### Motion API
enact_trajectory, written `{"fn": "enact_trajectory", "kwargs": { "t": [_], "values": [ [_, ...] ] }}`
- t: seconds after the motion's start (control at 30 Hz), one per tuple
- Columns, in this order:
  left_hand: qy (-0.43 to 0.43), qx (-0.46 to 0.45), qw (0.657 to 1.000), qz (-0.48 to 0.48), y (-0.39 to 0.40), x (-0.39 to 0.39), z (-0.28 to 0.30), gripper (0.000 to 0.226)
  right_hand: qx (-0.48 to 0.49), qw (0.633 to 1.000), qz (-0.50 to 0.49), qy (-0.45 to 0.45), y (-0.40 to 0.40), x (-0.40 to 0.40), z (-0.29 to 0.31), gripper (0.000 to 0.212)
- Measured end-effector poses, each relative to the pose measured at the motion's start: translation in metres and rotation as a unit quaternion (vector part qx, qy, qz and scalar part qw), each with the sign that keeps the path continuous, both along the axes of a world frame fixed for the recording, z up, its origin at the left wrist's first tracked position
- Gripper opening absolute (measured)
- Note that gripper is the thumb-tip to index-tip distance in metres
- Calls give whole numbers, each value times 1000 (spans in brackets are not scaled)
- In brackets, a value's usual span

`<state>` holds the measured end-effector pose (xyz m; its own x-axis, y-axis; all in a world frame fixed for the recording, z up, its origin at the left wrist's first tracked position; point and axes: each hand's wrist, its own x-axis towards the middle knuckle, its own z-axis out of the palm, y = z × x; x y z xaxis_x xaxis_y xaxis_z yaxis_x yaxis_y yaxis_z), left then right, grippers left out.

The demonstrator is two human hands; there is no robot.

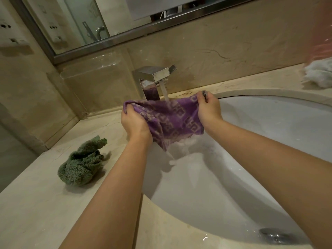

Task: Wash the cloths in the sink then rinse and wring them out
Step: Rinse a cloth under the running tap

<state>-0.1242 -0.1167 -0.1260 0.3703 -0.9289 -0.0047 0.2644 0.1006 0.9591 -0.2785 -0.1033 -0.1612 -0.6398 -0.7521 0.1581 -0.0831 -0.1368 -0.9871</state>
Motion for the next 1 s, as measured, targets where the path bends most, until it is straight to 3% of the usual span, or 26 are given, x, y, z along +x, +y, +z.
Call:
{"fn": "enact_trajectory", "kwargs": {
  "t": [0.17,0.2,0.3,0.33,0.4,0.5,0.57,0.73,0.8,0.9,1.0],
  "values": [
    [127,19,992,-7,1,3,5,29,18,990,140,9,0,12,-5,27],
    [145,21,989,-8,3,3,6,30,25,984,178,-1,1,14,-7,32],
    [227,21,973,-32,8,2,11,34,43,957,288,-4,5,22,-8,80],
    [238,20,970,-38,10,1,12,34,52,945,321,10,7,25,-8,84],
    [222,22,974,-46,12,0,12,34,81,918,387,24,9,29,-10,74],
    [196,15,978,-73,13,1,11,31,122,879,461,-25,12,29,-10,44],
    [200,9,974,-107,12,0,10,29,125,889,439,-41,10,27,-9,36],
    [134,36,984,-112,4,-2,3,23,35,955,256,-142,4,33,-1,31],
    [98,62,984,-136,4,-4,2,22,0,962,193,-196,2,35,4,16],
    [67,103,973,-193,11,-6,4,29,-13,966,125,-225,0,37,6,33],
    [1,161,959,-233,16,-6,1,51,-25,962,87,-258,2,39,3,28]
  ]
}}
